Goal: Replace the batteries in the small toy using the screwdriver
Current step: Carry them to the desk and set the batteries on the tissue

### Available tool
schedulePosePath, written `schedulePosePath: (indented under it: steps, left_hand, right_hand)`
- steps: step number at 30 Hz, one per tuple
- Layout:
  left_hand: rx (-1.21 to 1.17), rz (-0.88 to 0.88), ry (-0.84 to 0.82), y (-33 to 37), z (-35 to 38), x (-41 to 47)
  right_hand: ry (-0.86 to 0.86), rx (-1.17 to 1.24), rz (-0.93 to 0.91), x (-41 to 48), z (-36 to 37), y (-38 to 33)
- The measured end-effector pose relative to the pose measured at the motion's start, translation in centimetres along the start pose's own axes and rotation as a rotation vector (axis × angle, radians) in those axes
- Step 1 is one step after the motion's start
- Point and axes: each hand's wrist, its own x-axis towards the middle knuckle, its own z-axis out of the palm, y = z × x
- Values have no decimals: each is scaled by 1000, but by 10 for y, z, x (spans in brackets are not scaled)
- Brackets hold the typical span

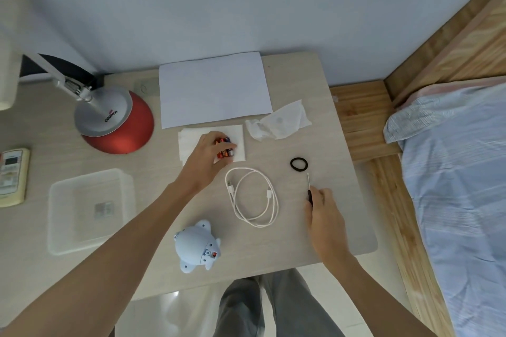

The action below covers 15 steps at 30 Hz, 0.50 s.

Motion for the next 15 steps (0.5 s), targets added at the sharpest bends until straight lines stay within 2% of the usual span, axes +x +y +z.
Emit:
schedulePosePath:
  steps: [6, 11, 15]
  left_hand:
    - [40, -80, -53, 13, -23, -8]
    - [98, -121, 30, 28, -52, -45]
    - [-62, -231, 70, 38, -62, -107]
  right_hand:
    - [-65, -92, 13, 1, -9, -5]
    - [-114, -151, 12, -3, -21, -10]
    - [-68, -92, 25, -7, -40, -17]
